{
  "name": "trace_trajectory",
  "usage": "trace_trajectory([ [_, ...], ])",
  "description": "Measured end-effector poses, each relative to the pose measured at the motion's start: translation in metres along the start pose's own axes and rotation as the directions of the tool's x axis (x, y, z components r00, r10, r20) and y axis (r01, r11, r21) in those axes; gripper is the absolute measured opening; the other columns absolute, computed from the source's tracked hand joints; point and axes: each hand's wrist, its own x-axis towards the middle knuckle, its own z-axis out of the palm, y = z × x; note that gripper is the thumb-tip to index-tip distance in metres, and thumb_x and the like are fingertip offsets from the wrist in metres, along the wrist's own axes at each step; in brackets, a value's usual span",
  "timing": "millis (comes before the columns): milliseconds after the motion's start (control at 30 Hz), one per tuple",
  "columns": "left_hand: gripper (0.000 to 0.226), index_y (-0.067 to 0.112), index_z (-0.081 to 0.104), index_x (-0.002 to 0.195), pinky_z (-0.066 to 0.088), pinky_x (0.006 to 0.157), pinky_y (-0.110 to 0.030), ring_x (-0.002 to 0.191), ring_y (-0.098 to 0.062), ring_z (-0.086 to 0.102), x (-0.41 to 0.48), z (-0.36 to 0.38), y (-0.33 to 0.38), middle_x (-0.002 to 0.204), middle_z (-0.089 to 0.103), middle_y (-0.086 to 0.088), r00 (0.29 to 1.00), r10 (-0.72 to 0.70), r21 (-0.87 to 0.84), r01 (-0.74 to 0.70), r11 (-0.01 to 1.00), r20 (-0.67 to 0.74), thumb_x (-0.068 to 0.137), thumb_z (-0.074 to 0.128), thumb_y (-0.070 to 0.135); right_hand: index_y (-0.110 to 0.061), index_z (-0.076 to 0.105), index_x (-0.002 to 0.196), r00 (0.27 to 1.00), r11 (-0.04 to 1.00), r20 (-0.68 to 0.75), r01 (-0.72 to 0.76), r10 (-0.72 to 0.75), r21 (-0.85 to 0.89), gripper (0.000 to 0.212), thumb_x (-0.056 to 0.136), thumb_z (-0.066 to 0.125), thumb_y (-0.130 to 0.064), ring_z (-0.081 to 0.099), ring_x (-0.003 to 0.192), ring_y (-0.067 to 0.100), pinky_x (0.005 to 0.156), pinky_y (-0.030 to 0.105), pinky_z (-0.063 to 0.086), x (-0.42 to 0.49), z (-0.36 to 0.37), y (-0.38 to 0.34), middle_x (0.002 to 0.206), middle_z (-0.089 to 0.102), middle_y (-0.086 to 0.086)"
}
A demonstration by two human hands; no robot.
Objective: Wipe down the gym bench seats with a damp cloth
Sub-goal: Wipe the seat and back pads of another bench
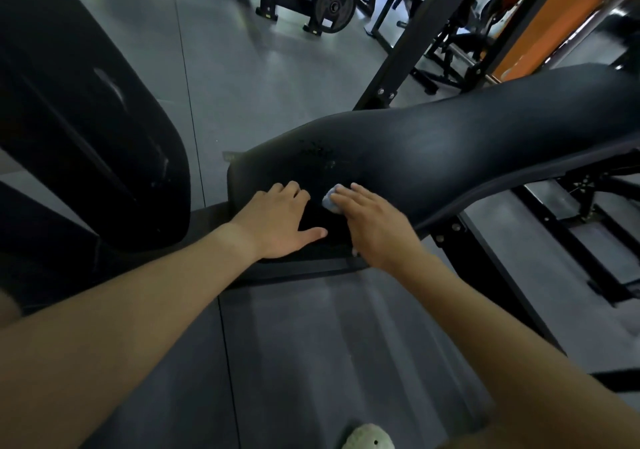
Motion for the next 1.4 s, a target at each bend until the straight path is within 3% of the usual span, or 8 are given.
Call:
trace_trajectory([
  [100,0.082,0.016,0.04,0.153,0.046,0.107,-0.046,0.134,-0.026,0.045,0.004,-0.006,0.002,0.151,0.042,-0.006,0.999,-0.013,-0.01,0.013,1.0,0.048,0.094,0.049,0.072,-0.018,0.031,0.159,0.99,0.99,0.011,-0.143,0.143,0.003,0.095,0.078,0.08,-0.008,0.015,0.156,0.019,0.127,0.035,0.017,0.011,-0.018,0.017,0.167,0.024,-0.003],
  [267,0.082,0.015,0.04,0.152,0.048,0.105,-0.045,0.132,-0.026,0.045,0.004,-0.006,-0.001,0.15,0.042,-0.005,0.998,-0.016,-0.027,0.017,0.999,0.058,0.094,0.05,0.071,-0.013,0.041,0.153,0.937,0.957,-0.199,-0.273,0.288,0.102,0.058,0.097,0.052,-0.004,0.024,0.153,0.025,0.124,0.035,0.02,0.028,-0.006,0.013,0.163,0.035,0.004],
  [500,0.077,0.016,0.045,0.144,0.05,0.1,-0.044,0.124,-0.025,0.047,0.006,-0.004,0.001,0.139,0.047,-0.005,0.999,-0.03,-0.039,0.031,0.999,0.02,0.092,0.053,0.072,-0.01,0.047,0.15,0.976,0.998,-0.218,-0.007,0.018,0.055,0.054,0.097,0.052,-0.003,0.031,0.151,0.029,0.123,0.032,0.017,0.005,0.015,-0.017,0.159,0.042,0.008],
  [600,0.079,0.016,0.046,0.144,0.049,0.101,-0.045,0.124,-0.024,0.047,0.01,-0.005,-0.001,0.138,0.047,-0.003,0.999,-0.035,-0.067,0.037,0.997,0.021,0.09,0.056,0.073,-0.015,0.035,0.158,0.996,0.999,-0.078,0.044,-0.043,0.007,0.08,0.086,0.07,-0.006,0.02,0.155,0.019,0.125,0.029,0.015,0.004,-0.002,-0.002,0.166,0.029,0.0],
  [767,0.083,0.018,0.046,0.144,0.049,0.101,-0.044,0.123,-0.023,0.046,0.014,-0.002,-0.004,0.137,0.047,0.0,1.0,-0.03,-0.105,0.03,0.994,0.004,0.086,0.057,0.077,-0.019,0.034,0.158,0.984,0.985,-0.051,-0.171,0.172,0.022,0.09,0.079,0.072,0.003,0.019,0.155,0.017,0.126,0.037,0.019,0.037,-0.031,0.043,0.166,0.027,-0.004],
  [967,0.086,0.017,0.043,0.146,0.05,0.1,-0.045,0.122,-0.023,0.045,0.016,0.0,-0.008,0.137,0.045,-0.001,1.0,-0.004,-0.066,0.004,0.998,-0.003,0.088,0.052,0.079,-0.012,0.044,0.151,0.879,0.898,-0.197,-0.405,0.434,0.171,0.055,0.097,0.049,-0.003,0.028,0.151,0.028,0.123,0.041,0.023,0.077,-0.029,0.061,0.161,0.038,0.006],
  [1267,0.085,0.019,0.046,0.143,0.05,0.096,-0.043,0.119,-0.022,0.045,0.016,0.006,-0.007,0.133,0.046,0.001,0.999,-0.006,-0.052,0.004,0.999,-0.046,0.086,0.048,0.082,-0.015,0.04,0.155,0.995,0.995,-0.097,-0.019,0.029,0.101,0.06,0.096,0.047,-0.003,0.021,0.155,0.022,0.126,0.034,0.014,0.047,0.0,0.006,0.164,0.032,0.001],
  [1400,0.084,0.018,0.045,0.144,0.05,0.096,-0.042,0.12,-0.022,0.045,0.014,0.007,-0.006,0.135,0.046,0.0,0.998,-0.01,-0.051,0.007,0.999,-0.056,0.088,0.048,0.081,-0.022,0.036,0.157,0.998,0.998,-0.021,-0.054,0.055,0.045,0.076,0.089,0.062,-0.003,0.018,0.155,0.017,0.127,0.037,0.017,0.063,-0.015,0.035,0.166,0.027,-0.007],
])
